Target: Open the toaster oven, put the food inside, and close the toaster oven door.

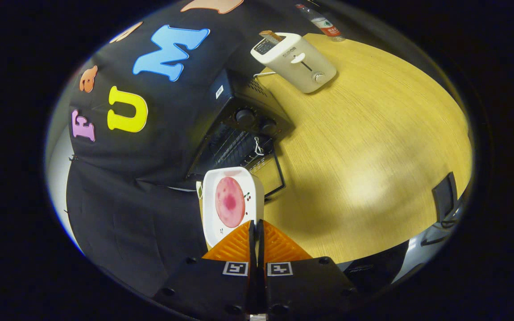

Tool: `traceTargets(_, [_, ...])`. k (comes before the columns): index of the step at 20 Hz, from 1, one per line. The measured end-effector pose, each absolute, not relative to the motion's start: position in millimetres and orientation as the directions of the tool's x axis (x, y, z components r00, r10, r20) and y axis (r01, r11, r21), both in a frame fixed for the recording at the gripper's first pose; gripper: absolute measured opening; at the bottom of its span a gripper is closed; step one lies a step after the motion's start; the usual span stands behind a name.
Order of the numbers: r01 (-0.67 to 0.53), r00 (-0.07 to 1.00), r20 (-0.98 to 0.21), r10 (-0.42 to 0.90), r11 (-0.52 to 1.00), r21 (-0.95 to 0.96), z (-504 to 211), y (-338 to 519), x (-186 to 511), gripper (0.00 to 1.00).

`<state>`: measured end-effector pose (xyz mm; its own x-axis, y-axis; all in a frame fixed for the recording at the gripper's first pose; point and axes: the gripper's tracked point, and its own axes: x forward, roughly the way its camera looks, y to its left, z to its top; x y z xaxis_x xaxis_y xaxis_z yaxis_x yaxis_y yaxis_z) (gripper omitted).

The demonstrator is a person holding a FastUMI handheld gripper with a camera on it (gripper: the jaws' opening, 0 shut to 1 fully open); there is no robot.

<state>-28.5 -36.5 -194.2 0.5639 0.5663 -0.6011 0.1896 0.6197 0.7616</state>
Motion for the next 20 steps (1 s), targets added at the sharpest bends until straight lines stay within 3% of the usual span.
traceTargets(20, [0.338, 0.61, -0.582, 0.538, 0.487, 0.805, -233.3, 55.2, 84.3, 0.02])
